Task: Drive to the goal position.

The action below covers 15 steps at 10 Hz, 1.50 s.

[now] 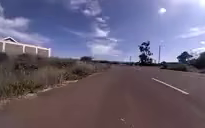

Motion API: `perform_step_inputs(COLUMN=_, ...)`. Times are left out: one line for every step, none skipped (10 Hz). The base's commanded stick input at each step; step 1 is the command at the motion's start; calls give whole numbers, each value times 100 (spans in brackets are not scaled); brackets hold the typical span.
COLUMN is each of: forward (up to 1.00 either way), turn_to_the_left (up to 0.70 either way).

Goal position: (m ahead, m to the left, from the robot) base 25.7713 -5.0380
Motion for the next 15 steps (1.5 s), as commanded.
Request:
perform_step_inputs(forward=0, turn_to_the_left=0)
perform_step_inputs(forward=70, turn_to_the_left=0)
perform_step_inputs(forward=70, turn_to_the_left=0)
perform_step_inputs(forward=70, turn_to_the_left=0)
perform_step_inputs(forward=70, turn_to_the_left=0)
perform_step_inputs(forward=70, turn_to_the_left=0)
perform_step_inputs(forward=70, turn_to_the_left=0)
perform_step_inputs(forward=61, turn_to_the_left=0)
perform_step_inputs(forward=63, turn_to_the_left=0)
perform_step_inputs(forward=69, turn_to_the_left=0)
perform_step_inputs(forward=70, turn_to_the_left=0)
perform_step_inputs(forward=70, turn_to_the_left=0)
perform_step_inputs(forward=70, turn_to_the_left=0)
perform_step_inputs(forward=70, turn_to_the_left=0)
perform_step_inputs(forward=70, turn_to_the_left=0)
